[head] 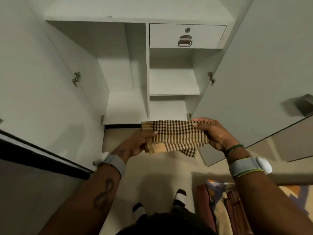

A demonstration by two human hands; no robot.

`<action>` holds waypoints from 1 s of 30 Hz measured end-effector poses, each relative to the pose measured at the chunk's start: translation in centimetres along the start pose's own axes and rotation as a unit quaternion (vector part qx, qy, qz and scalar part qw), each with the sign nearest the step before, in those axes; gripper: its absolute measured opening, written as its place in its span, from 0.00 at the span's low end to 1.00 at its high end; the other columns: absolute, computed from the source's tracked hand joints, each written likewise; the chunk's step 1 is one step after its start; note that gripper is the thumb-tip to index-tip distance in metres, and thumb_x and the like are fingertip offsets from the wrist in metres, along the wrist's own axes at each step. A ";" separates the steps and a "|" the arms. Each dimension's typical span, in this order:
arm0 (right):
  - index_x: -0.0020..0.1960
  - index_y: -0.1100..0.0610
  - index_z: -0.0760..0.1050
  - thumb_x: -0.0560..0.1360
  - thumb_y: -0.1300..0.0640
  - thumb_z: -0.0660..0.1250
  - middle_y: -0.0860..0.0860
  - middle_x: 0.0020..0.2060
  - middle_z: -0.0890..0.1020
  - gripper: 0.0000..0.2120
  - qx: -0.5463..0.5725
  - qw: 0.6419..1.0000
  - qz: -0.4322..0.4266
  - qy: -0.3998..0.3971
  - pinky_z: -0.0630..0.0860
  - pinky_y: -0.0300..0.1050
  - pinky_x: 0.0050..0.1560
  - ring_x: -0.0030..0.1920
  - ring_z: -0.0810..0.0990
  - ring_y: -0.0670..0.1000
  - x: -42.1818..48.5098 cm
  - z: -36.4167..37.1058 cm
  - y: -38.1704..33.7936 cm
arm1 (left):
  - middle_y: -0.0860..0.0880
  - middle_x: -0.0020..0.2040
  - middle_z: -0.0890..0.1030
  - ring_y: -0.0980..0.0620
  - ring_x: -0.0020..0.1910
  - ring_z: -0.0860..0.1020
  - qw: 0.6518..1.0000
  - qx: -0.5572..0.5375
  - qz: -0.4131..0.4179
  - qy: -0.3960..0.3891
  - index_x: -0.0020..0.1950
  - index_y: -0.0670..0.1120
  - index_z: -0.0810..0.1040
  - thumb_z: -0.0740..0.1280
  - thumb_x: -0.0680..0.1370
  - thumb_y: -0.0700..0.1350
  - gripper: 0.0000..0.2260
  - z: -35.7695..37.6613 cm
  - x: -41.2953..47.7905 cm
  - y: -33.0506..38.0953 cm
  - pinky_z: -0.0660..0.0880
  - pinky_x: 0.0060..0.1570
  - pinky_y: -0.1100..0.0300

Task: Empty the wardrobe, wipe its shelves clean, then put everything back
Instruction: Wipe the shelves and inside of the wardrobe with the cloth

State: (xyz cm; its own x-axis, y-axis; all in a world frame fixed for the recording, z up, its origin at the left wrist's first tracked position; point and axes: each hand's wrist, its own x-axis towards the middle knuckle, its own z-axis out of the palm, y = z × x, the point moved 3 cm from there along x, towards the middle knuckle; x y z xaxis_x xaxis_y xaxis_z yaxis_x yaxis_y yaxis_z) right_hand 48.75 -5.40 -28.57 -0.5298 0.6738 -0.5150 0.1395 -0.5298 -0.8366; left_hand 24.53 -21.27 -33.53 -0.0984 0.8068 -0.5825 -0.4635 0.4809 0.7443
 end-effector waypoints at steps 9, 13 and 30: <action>0.75 0.61 0.66 0.67 0.67 0.70 0.64 0.64 0.75 0.37 0.273 0.953 0.031 -0.127 0.75 0.61 0.64 0.63 0.76 0.62 4.5 -2.6 0.4 | 0.49 0.29 0.78 0.56 0.20 0.71 0.992 -0.109 -0.051 0.040 0.42 0.44 0.76 0.65 0.82 0.43 0.09 2.3 4.3 6.0 0.67 0.19 0.67; 0.78 0.54 0.63 0.69 0.78 0.62 0.62 0.68 0.73 0.41 0.271 0.948 0.028 -0.162 0.74 0.57 0.66 0.64 0.76 0.59 5.7 -3.3 0.5 | 0.52 0.25 0.74 0.59 0.21 0.71 0.977 -0.190 -0.060 0.079 0.39 0.46 0.76 0.61 0.83 0.41 0.12 3.2 5.3 7.0 0.67 0.18 0.70; 0.72 0.57 0.72 0.77 0.71 0.58 0.55 0.67 0.78 0.25 0.120 0.978 -0.050 -0.161 0.75 0.54 0.53 0.59 0.79 0.57 10.5 -5.2 -6.2 | 0.51 0.25 0.72 0.59 0.18 0.71 0.921 -0.368 -0.094 0.088 0.37 0.45 0.73 0.55 0.83 0.45 0.16 6.9 8.9 8.1 0.66 0.15 0.70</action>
State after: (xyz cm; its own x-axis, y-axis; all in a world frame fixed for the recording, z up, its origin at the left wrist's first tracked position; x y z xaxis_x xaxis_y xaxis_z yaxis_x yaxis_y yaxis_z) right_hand 46.70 7.67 -29.76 -0.7721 0.5520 -0.3150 -0.1065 -0.6010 -0.7921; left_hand 26.01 -7.83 -30.45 -0.0671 0.6343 -0.7702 -0.9515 0.1916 0.2407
